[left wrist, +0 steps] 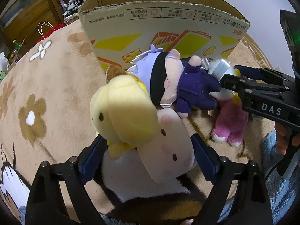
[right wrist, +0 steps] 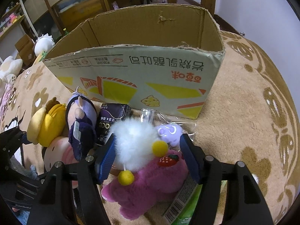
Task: Organize soft objects
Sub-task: 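Close the left gripper on the pink plush while the right gripper closes on the white fluffy plush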
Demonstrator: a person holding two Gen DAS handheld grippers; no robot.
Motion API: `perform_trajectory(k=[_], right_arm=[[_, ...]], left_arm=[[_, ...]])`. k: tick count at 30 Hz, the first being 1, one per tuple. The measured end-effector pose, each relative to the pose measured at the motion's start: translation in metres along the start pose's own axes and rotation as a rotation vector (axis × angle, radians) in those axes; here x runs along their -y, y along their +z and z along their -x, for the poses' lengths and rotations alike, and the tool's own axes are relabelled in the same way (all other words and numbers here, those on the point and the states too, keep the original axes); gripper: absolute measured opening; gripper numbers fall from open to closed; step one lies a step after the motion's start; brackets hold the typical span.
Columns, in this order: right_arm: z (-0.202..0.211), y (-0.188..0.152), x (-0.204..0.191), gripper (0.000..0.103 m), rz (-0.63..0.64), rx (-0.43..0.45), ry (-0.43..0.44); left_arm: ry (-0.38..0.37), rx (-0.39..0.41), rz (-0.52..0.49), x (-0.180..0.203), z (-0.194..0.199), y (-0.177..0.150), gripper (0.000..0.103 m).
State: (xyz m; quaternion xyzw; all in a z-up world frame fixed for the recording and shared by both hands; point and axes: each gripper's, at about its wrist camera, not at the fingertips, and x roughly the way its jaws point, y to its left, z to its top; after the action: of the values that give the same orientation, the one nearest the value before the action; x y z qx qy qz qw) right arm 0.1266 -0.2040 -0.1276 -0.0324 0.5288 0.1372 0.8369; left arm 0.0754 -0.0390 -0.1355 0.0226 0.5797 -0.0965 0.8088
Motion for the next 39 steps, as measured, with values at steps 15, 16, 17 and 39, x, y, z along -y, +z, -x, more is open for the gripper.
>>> perform_trajectory(k=[15,16,17,39], right_arm=[[0.000,0.000,-0.003,0.060,0.021,-0.003,0.002],[-0.001,0.000,-0.002,0.060,0.017,-0.004,0.006],[-0.001,0.001,-0.002,0.060,0.013,-0.007,0.011],[-0.004,0.005,-0.021,0.052,0.096,0.025,-0.025]], left_arm=[[-0.085,-0.048,-0.039,0.011,0.005,-0.008,0.053],[-0.087,-0.053,-0.035,0.012,0.004,-0.008,0.053],[-0.090,-0.057,-0.030,0.012,0.002,-0.007,0.053],[-0.122,-0.105,0.010,0.005,-0.016,-0.006,0.040]])
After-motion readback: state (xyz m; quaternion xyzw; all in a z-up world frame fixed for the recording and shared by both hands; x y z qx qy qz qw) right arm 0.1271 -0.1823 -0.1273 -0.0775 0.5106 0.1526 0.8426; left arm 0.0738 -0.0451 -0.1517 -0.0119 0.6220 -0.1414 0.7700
